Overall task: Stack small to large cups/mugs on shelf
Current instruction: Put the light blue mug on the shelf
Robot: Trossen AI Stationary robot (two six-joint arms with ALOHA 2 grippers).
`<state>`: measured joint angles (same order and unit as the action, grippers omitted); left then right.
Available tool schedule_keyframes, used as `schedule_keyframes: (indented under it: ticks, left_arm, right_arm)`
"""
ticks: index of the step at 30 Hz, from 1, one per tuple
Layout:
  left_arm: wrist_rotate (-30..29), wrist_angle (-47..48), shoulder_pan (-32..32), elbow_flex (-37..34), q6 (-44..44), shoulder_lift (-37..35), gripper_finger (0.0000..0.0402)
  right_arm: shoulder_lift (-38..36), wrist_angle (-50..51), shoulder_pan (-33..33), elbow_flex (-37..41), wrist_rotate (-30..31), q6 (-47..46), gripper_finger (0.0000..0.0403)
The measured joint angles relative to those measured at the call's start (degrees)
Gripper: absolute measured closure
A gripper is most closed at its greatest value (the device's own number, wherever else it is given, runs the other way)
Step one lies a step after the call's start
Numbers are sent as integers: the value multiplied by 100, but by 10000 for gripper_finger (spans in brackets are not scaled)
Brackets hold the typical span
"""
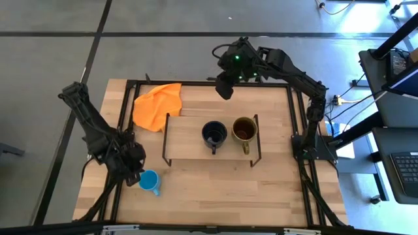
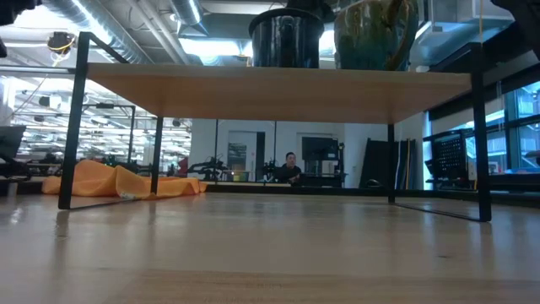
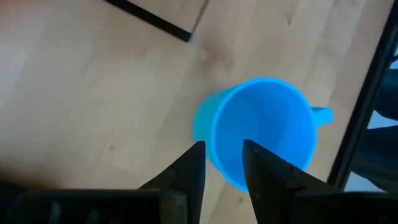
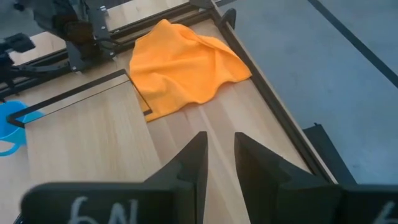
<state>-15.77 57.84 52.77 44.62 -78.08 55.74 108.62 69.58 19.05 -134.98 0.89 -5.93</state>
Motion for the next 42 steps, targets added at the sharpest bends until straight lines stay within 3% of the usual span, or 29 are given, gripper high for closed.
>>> schedule_keyframes:
  ticks: [19, 25, 32, 42]
  left_arm:
    - [193, -280, 296, 0, -599, 775, 271]
    - [537, -282, 294, 0, -1338, 1031, 271]
    - [546, -326, 294, 0, -2515, 1259, 274]
    - [542, -312, 293, -60, -3123, 1456, 295]
  right_arm:
    - [1, 2, 50, 0, -2, 25, 322]
    - [2, 2, 50, 0, -2, 52, 322]
    - [0, 4, 50, 0, 0, 145, 322]
    - [2, 4, 50, 0, 0, 212, 322]
